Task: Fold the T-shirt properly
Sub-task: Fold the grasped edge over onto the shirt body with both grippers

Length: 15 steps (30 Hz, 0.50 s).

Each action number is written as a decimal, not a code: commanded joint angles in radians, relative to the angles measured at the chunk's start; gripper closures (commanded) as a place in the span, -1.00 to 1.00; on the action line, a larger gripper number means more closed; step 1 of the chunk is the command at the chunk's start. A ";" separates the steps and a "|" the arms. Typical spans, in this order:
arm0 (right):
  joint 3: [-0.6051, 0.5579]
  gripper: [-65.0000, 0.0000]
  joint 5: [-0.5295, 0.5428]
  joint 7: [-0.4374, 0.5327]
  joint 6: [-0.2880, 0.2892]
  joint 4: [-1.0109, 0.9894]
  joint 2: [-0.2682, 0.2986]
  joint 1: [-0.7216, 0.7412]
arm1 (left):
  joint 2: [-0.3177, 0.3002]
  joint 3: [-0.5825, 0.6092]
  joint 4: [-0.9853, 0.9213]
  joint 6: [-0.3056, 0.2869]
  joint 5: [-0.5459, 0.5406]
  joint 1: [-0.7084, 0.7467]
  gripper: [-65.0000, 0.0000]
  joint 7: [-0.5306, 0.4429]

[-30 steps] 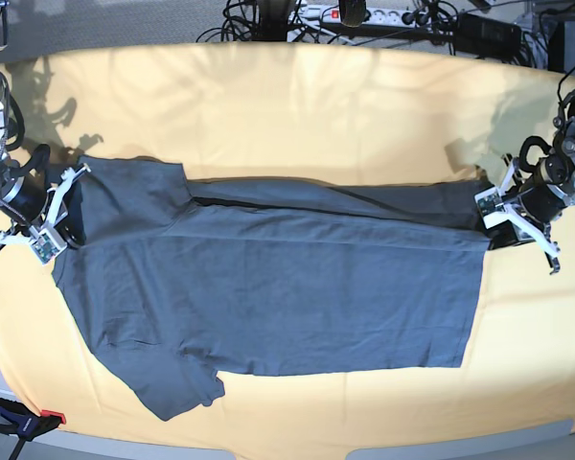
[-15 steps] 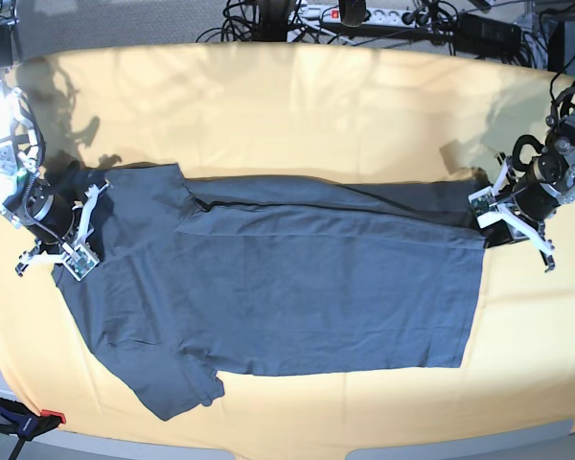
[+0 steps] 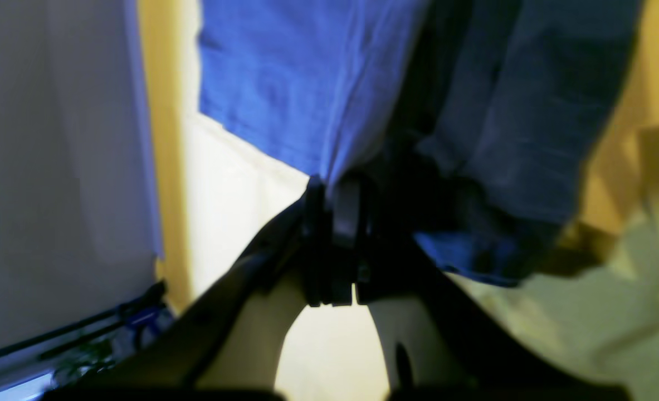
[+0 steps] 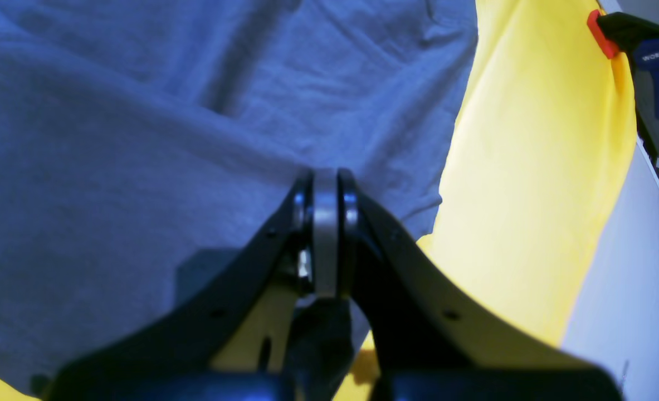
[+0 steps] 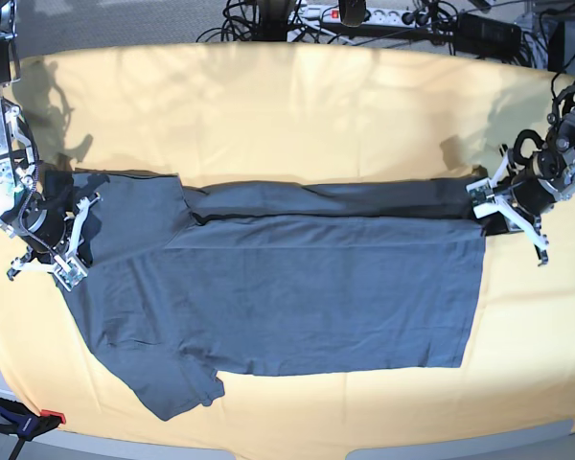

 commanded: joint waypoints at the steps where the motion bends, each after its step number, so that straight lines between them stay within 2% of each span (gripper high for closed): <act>1: 0.012 1.00 -0.003 0.021 -0.014 0.013 0.023 0.022 | -0.025 -0.011 0.010 -0.001 0.009 -0.016 1.00 -0.018; 4: 0.012 1.00 -0.004 0.021 0.001 0.013 0.023 0.021 | -0.028 -0.011 0.010 -0.051 0.061 -0.016 1.00 -0.047; 7: 0.012 1.00 -0.004 0.021 -0.005 0.013 0.023 0.021 | -0.036 -0.011 0.010 -0.041 0.092 -0.019 0.97 -0.064; 12: 0.012 1.00 -0.004 0.021 -0.022 0.013 0.023 0.021 | -0.044 -0.011 0.010 0.042 0.092 -0.022 0.97 -0.065; 15: 0.012 1.00 -0.004 0.021 -0.022 0.013 0.023 0.021 | -0.044 -0.011 0.010 0.070 0.095 -0.022 0.97 -0.065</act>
